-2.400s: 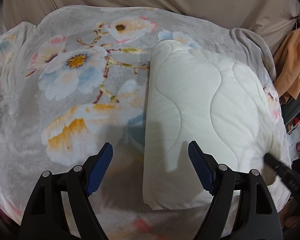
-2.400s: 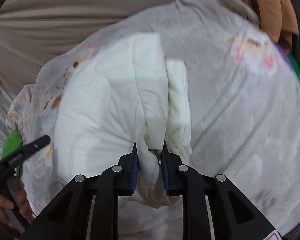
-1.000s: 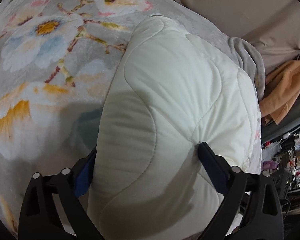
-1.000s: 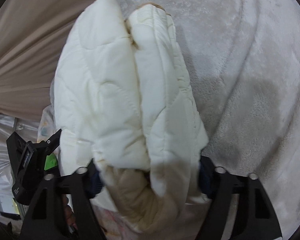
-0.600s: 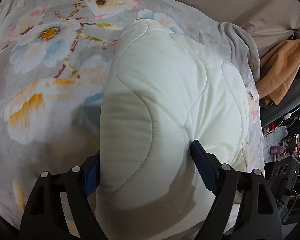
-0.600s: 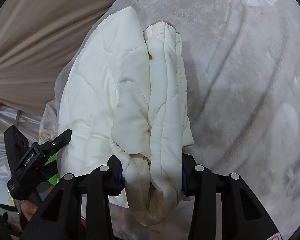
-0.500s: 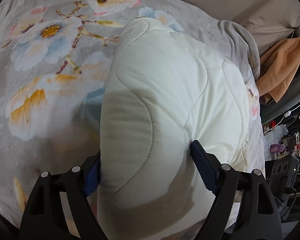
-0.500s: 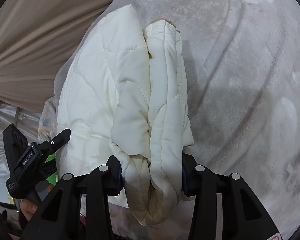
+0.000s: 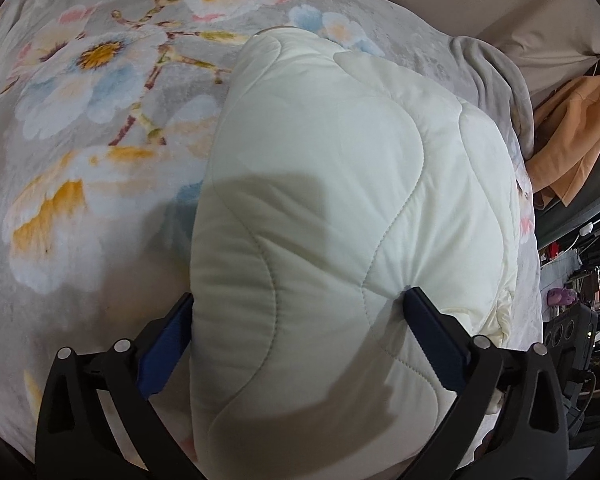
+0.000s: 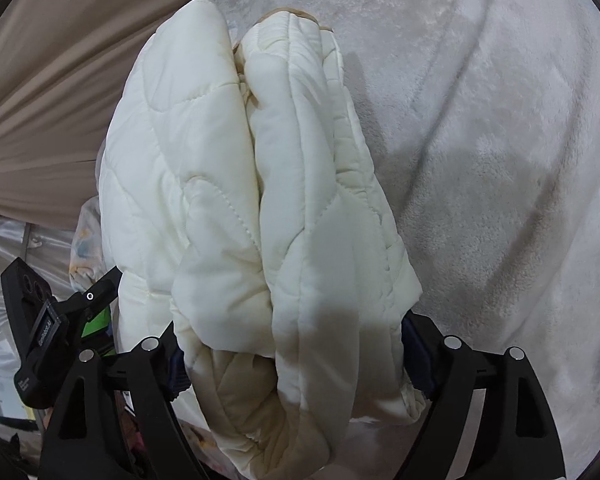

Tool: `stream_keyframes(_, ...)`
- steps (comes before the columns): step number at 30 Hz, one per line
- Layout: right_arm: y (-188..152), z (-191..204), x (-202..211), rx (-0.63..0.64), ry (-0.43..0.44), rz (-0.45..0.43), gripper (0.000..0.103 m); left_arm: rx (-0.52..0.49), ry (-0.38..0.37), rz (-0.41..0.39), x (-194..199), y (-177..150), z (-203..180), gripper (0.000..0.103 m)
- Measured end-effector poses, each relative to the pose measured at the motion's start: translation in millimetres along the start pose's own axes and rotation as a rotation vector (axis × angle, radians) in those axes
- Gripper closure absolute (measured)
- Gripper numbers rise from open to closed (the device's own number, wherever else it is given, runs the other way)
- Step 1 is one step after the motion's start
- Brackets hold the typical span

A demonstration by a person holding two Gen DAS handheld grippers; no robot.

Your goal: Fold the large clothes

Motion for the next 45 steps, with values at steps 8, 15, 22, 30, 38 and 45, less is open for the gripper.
stream_keyframes(8, -1.4, 29.2, 30.3, 0.076, 0.012, -0.077, 0.064, -0.024, -0.067, -0.038, 22.7, 2.8, -13.4, 0.031)
stream_keyframes(15, -10.0, 97.3, 89.6, 0.253, 0.034, -0.224, 0.068, -0.143, -0.116, -0.205, 110.7, 19.9, -32.5, 0.043)
stream_keyframes(22, -21.6, 164.3, 141.8, 0.422, 0.058, -0.402, 0.068, -0.200, -0.174, -0.406, 198.7, 33.3, -39.1, 0.043)
stream_keyframes(30, -22.1, 243.7, 159.6, 0.563, 0.083, -0.520, 0.068, -0.223, -0.185, -0.565, 265.1, 52.2, -7.8, 0.043)
stream_keyframes(38, -24.6, 306.1, 147.9, 0.652, 0.079, -0.585, 0.068, -0.253, -0.199, -0.652, 305.1, 66.9, 33.4, 0.043)
stream_keyframes(45, -15.4, 316.7, 86.4, 0.625, 0.059, -0.518, 0.061, -0.324, -0.176, -0.614, 268.5, 87.9, 84.2, 0.041)
Point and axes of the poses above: each gripper's, at about its wrist camera, not at the fingertips, and x roughly against the way its jaws point, z to its left, y to its top, the point moved 1 cm from there along -x, roughly the way its jaws point, and after that the axes turned 6 degrees about x, right-handed, at the moved point
